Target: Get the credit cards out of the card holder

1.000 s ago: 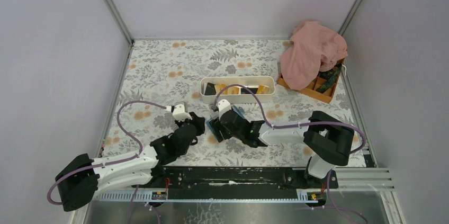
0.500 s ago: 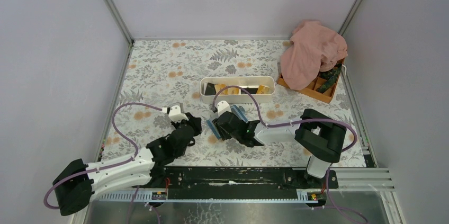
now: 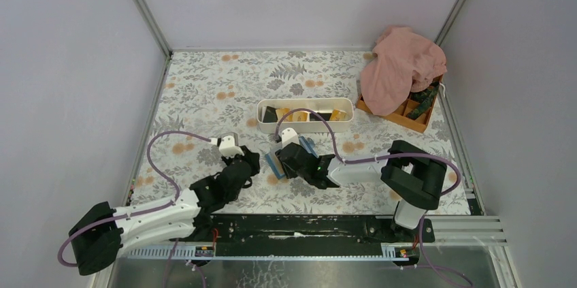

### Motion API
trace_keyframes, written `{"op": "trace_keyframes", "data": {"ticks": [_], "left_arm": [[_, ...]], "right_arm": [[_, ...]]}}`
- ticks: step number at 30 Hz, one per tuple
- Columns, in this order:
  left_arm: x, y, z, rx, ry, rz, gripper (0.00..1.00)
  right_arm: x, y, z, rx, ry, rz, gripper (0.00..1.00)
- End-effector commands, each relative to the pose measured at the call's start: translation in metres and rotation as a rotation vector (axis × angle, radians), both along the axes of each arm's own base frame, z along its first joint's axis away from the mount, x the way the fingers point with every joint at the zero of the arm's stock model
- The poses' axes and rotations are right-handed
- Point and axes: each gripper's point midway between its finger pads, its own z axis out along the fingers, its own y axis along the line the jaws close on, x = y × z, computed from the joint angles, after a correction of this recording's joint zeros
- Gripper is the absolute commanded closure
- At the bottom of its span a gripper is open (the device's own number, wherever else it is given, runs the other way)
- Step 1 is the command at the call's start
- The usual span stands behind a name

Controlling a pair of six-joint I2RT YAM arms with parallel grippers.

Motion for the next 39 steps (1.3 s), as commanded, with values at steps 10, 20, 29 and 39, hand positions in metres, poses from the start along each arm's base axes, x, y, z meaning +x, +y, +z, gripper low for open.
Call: {"op": "trace_keyframes", "data": {"ticks": [10, 20, 29, 39], "left_arm": [[0.004, -0.034, -0.003, -0.021, 0.007, -0.112, 0.65], [0.008, -0.052, -0.003, -0.025, 0.015, -0.157, 0.65], [0.007, -0.059, -0.006, -0.024, 0.03, -0.183, 0.66], [0.007, -0.058, -0.006, -0.03, 0.029, -0.179, 0.66]], "right_arm": [[0.018, -0.01, 0.032, 0.077, -0.054, -0.123, 0.67], [0.031, -0.03, 0.036, 0.102, -0.042, -0.197, 0.54], [0.042, -0.056, 0.03, 0.054, -0.05, -0.26, 0.46], [0.049, -0.09, 0.055, 0.053, -0.129, -0.34, 0.44]]}}
